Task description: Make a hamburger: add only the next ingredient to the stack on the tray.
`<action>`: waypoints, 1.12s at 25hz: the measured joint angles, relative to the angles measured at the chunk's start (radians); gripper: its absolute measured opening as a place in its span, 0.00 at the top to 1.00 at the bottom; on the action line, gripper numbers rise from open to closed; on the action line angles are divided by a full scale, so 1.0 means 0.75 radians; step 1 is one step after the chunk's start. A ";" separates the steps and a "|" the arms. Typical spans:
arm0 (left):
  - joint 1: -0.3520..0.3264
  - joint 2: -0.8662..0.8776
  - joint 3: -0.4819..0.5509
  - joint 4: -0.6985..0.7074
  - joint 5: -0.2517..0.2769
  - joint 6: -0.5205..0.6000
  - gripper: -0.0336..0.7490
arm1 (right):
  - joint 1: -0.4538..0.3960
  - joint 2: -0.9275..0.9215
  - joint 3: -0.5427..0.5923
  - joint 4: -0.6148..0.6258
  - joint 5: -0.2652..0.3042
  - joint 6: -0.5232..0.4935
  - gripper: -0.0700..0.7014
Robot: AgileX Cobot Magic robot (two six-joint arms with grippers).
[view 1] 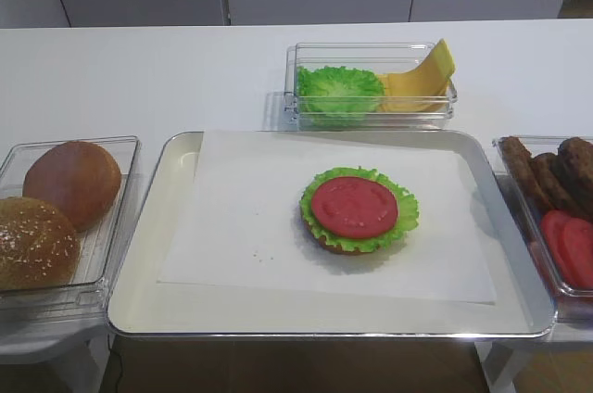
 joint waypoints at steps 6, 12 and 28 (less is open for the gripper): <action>0.000 0.000 0.000 0.000 0.000 0.000 0.41 | 0.000 -0.335 0.148 -0.035 0.000 0.005 0.47; 0.000 0.000 0.000 -0.002 0.000 0.000 0.41 | 0.000 -0.467 0.290 -0.059 -0.041 -0.026 0.47; 0.000 0.000 0.000 -0.002 0.000 0.000 0.41 | 0.000 -0.467 0.483 -0.077 -0.196 -0.149 0.47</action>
